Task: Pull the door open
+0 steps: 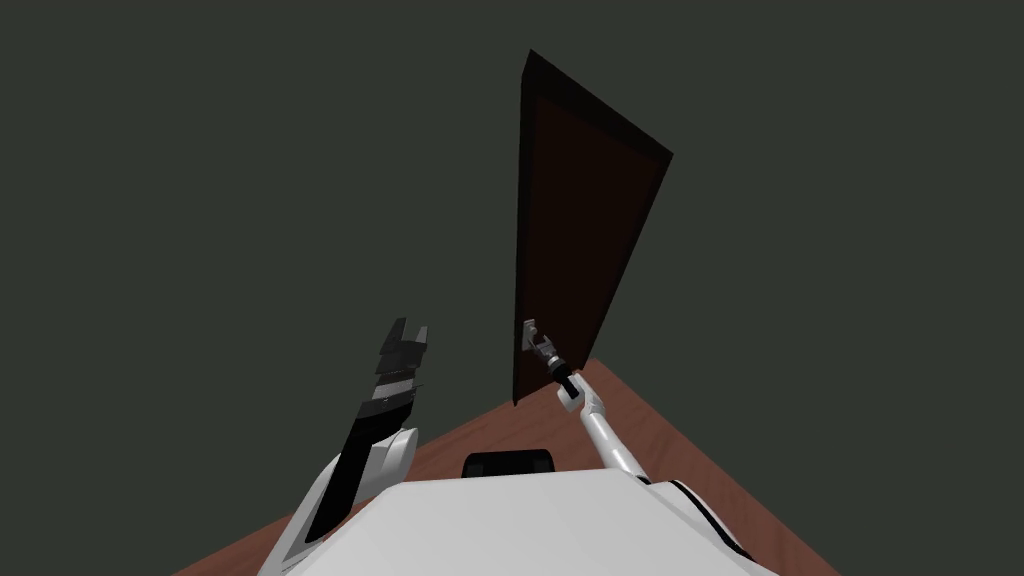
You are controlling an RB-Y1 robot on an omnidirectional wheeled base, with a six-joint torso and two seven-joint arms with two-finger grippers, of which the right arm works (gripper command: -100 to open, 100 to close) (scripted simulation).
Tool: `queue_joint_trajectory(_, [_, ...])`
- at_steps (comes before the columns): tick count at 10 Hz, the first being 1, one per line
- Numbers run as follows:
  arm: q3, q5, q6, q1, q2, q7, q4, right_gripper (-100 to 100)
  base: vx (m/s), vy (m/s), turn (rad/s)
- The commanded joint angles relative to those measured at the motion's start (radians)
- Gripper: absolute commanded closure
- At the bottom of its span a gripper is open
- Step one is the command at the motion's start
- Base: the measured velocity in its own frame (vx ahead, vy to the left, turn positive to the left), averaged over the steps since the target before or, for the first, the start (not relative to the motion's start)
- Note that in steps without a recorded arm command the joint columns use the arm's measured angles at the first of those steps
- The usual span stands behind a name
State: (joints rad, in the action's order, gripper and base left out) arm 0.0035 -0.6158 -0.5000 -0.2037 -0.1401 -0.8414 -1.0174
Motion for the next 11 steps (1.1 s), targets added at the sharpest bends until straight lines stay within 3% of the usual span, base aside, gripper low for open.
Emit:
queue_joint_trajectory(1, [-0.011, -0.002, -0.008, -0.023, 0.005, -0.006, 0.031, -100, 0.069, 0.018, 0.004])
queue_joint_trajectory(2, [-0.023, -0.004, -0.016, -0.049, 0.012, -0.012, 0.065, -100, 0.11, 0.021, -0.01])
queue_joint_trajectory(5, [-0.041, -0.007, -0.028, -0.089, 0.023, -0.023, 0.119, -100, 0.151, 0.027, -0.029])
queue_joint_trajectory(6, [-0.039, -0.006, -0.027, -0.082, 0.023, -0.023, 0.11, -100, 0.083, 0.015, -0.007])
queue_joint_trajectory(7, [-0.039, -0.006, -0.027, -0.082, 0.023, -0.023, 0.11, 100, -0.012, -0.001, 0.01])
queue_joint_trajectory(11, [-0.039, -0.006, -0.027, -0.082, 0.023, -0.023, 0.11, 100, -0.017, -0.004, 0.002])
